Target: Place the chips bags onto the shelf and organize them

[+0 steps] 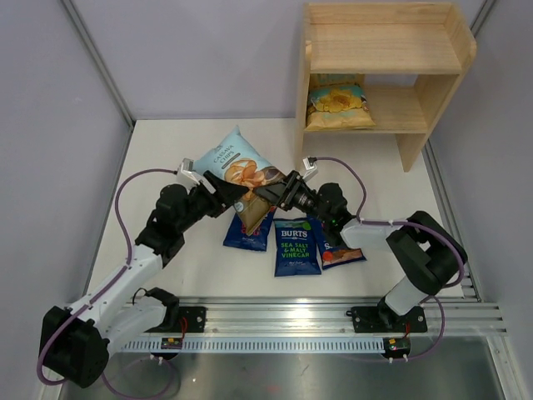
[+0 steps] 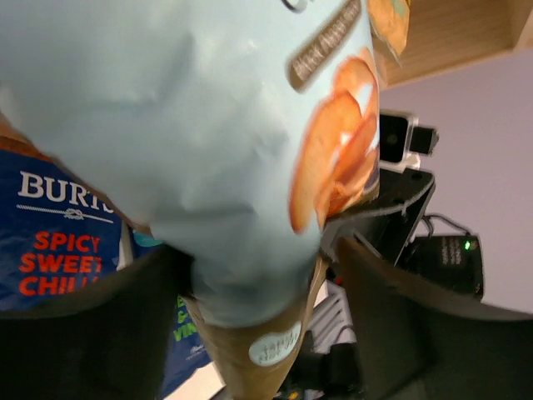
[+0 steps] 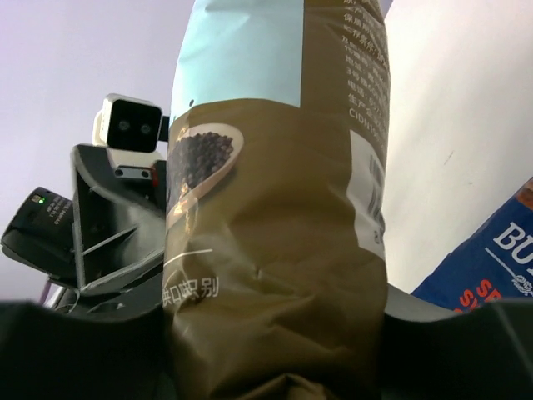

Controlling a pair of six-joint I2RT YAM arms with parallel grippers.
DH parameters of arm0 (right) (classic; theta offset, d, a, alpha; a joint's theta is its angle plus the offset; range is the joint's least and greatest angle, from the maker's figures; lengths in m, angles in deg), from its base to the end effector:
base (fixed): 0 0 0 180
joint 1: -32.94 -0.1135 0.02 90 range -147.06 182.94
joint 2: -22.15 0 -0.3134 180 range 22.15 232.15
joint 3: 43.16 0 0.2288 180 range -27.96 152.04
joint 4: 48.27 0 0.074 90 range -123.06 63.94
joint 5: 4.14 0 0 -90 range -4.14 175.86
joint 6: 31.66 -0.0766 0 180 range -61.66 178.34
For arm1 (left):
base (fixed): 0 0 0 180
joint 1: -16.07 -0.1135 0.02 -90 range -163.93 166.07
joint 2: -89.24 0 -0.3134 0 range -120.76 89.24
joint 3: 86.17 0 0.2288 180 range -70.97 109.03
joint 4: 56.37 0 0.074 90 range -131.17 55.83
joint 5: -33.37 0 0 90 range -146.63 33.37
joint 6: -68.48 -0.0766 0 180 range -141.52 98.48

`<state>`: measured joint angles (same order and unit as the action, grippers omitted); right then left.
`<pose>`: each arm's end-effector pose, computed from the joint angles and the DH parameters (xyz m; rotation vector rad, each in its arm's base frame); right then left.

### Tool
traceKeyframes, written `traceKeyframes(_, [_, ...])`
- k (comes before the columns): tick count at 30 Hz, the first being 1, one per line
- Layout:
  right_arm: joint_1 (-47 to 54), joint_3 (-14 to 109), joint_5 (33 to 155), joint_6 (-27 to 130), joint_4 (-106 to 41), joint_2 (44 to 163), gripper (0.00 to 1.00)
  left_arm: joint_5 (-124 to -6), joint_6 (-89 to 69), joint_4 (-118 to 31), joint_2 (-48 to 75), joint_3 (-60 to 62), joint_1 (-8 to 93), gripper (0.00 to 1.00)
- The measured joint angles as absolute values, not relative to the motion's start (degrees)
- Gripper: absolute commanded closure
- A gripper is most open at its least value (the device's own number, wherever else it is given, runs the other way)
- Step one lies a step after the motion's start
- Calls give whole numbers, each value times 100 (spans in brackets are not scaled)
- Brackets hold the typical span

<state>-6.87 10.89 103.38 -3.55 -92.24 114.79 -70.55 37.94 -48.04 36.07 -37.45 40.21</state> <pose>0.2615 0.2480 0.2976 0.0430 1.7209 1.6112 0.1795 -0.1006 0.3138 -0.4133 1.9290 -1.2238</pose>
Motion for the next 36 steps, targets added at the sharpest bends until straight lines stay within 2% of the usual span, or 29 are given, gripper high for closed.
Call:
traceKeyframes(1, [-626,1022,10344,-370,-9318,11437,52,-7092,3779,-4798,3636,-3743,4045,6])
traceKeyframes(2, [-584,971,10353,-401,-9368,11411,54,-7109,3731,-4776,3688,-3743,4064,1])
traceKeyframes(7, [-167,525,10428,-449,-9431,11120,59,-6998,3287,-4315,4134,-3618,4104,1])
traceKeyframes(12, [469,79,10668,-516,-9254,10342,59,-6604,2668,-3563,4506,-3323,4102,1])
traceKeyframes(21, [1178,12,10847,-228,-7482,8154,59,-6016,1683,-2247,4735,-2890,4099,1])
traceKeyframes(25, [1986,53,10961,-206,-6649,7545,59,-5879,1339,-1674,4884,-2593,4095,1])
traceKeyframes(30, [2747,169,11120,-219,-6085,7298,60,-5691,1005,-1261,5153,-2230,4095,1])
traceKeyframes(36, [3086,342,11442,-337,-5936,7285,60,-5470,804,-953,5356,-2156,4095,1])
